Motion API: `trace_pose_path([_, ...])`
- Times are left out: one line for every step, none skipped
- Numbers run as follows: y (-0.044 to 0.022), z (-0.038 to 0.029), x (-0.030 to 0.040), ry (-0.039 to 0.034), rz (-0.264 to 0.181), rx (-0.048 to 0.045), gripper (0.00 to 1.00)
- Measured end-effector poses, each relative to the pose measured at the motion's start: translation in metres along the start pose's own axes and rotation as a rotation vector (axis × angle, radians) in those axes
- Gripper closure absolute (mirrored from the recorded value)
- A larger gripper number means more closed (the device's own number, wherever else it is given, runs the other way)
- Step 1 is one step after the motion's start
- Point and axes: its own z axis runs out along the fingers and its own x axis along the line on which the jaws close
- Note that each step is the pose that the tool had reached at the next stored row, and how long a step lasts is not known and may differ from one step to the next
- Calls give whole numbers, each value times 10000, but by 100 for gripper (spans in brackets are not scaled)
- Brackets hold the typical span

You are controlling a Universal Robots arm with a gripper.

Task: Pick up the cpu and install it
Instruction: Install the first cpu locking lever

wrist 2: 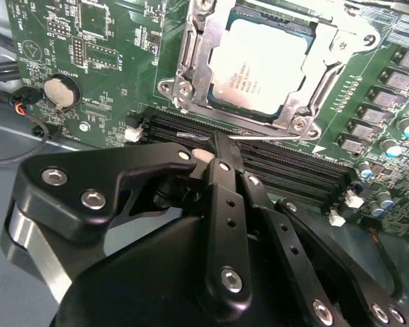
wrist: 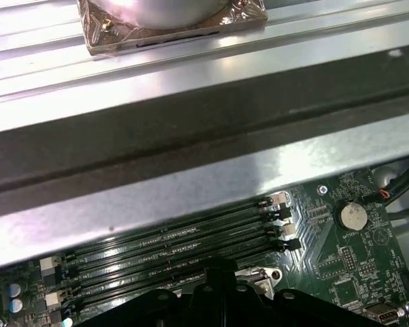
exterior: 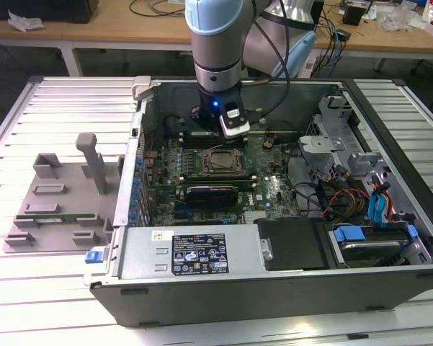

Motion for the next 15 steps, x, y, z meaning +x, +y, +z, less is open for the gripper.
trace_pose_path([-4,0,14,-12,1,-5,89])
trace_pose_path([-11,2,37,-25,-4,-7,89])
trace_pose_path([-14,4,48,-29,-5,-9,89])
trace_pose_path([-19,15,55,-31,-3,-6,89])
trace_pose_path([-23,35,57,-35,-1,-3,89])
trace_pose_path([-25,45,59,-43,3,0,89])
trace_pose_path([-26,53,60,-60,59,20,89])
trace_pose_path([-27,55,60,-89,186,47,89])
trace_pose_path([-28,57,60,-116,305,67,89])
trace_pose_path([-27,60,60,-147,429,94,89])
trace_pose_path([-27,60,60,-158,481,106,89])
trace_pose_path([-24,61,62,-165,518,112,89])
trace_pose_path([-22,62,62,-183,605,121,89])
trace_pose_path([-22,64,62,-214,749,137,89])
trace_pose_path([-22,64,63,-242,885,155,89])
